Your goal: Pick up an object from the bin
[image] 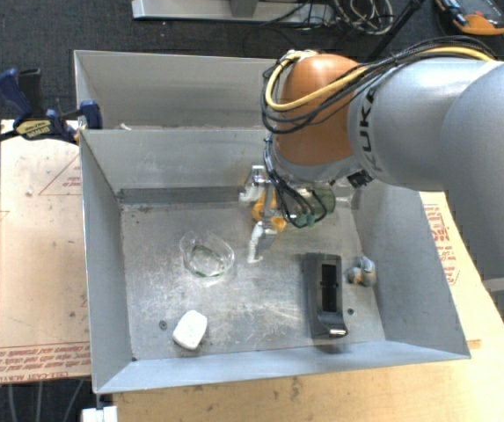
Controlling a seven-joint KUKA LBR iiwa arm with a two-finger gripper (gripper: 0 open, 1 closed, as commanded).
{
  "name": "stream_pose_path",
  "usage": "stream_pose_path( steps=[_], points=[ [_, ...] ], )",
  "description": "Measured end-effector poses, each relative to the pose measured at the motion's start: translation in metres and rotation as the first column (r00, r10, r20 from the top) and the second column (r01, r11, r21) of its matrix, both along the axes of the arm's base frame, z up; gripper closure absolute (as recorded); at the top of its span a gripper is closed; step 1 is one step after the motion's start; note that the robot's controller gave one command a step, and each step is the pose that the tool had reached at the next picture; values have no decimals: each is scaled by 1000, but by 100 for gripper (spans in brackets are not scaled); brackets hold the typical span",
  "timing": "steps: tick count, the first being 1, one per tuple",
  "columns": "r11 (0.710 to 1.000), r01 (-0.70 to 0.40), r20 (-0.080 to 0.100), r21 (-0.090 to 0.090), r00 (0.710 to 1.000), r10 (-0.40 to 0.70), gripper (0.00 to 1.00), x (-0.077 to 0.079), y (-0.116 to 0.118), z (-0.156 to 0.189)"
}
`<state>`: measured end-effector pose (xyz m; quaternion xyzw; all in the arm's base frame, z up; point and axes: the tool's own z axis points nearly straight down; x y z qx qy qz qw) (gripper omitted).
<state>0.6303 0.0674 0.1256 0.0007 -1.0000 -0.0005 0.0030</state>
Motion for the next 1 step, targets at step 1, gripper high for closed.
stream_pose_path(
  steps=[1],
  points=[
    [1000,1,7,0,1000,-1,0,2,0,5]
  ],
)
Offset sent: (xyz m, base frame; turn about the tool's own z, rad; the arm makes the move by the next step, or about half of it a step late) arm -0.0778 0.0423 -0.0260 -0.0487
